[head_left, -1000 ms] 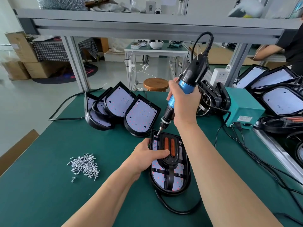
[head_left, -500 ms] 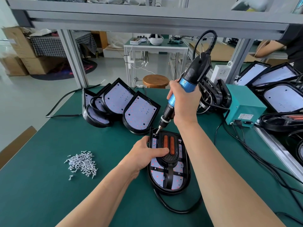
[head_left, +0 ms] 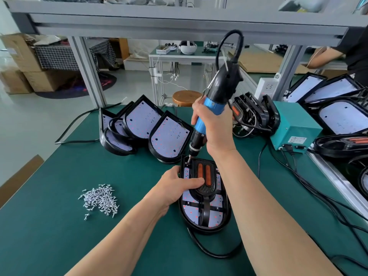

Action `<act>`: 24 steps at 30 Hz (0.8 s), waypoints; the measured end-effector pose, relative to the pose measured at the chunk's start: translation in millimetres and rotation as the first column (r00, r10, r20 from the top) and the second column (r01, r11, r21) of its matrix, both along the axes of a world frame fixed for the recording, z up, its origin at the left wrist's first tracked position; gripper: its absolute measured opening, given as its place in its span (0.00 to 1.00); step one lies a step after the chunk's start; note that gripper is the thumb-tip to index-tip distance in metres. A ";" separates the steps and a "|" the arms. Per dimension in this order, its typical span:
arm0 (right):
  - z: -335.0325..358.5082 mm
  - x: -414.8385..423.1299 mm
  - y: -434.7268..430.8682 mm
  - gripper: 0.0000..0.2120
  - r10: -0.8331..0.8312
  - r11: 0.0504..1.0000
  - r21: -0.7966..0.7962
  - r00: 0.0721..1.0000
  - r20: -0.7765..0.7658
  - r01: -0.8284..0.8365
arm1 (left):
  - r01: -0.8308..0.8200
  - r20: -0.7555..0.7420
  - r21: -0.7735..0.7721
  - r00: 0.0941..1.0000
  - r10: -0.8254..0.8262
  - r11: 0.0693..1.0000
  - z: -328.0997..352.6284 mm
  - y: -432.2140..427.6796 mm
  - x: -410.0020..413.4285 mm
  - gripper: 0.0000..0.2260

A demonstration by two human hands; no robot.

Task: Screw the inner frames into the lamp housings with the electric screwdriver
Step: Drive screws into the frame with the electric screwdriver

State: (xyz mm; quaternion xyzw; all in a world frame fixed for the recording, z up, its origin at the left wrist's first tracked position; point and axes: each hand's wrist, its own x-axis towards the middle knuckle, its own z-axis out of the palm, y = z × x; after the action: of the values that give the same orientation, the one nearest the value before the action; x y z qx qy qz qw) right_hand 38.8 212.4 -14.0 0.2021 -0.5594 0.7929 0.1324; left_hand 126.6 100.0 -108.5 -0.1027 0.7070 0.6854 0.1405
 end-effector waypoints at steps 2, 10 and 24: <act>0.8 3.5 1.6 0.05 0.048 0.999 -0.014 0.999 0.017 -0.048 | -0.002 0.000 -0.011 1.000 0.002 1.000 -0.7 0.9 1.4 0.20; 10.4 12.6 14.3 0.07 0.018 0.994 -0.106 0.999 0.051 -0.013 | 0.025 -0.023 -0.026 0.999 -0.026 0.999 5.3 1.5 1.3 0.22; 40.6 27.1 106.1 0.09 -0.345 0.937 0.024 0.913 0.219 0.349 | 0.023 -0.065 -0.047 0.998 -0.026 0.999 3.4 -1.1 1.4 0.28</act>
State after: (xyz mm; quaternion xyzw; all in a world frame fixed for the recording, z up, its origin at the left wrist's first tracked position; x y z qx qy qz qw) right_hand 65.9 318.5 26.6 0.0096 -0.5912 0.7787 0.2099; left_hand 128.0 98.9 -105.1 -0.0747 0.7282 0.6701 0.1235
